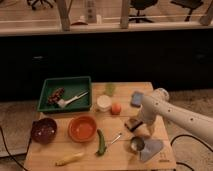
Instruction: Place eraser in paper cup
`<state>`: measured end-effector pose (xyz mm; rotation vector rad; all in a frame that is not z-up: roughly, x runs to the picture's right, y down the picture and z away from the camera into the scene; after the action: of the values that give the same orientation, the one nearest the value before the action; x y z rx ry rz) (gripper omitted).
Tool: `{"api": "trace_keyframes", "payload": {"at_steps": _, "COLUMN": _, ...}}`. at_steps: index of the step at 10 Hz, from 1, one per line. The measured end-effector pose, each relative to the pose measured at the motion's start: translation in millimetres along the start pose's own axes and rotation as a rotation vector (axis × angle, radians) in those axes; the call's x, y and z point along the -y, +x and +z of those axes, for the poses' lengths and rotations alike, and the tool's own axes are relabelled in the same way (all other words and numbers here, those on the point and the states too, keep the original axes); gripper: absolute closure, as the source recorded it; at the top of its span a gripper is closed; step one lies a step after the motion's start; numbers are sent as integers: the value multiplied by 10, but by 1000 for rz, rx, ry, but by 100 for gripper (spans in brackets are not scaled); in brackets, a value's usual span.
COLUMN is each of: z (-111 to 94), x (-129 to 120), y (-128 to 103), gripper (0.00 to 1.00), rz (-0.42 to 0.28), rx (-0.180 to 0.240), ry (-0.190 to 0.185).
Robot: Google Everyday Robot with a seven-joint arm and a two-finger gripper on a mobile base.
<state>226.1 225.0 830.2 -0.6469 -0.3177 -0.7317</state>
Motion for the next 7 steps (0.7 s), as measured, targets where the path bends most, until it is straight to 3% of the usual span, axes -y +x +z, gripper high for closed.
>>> {"api": "trace_keyframes", "payload": {"at_steps": 7, "z": -2, "x": -13, "y": -19, "gripper": 20, "rz": -34, "rx": -7, "ry": -6}}
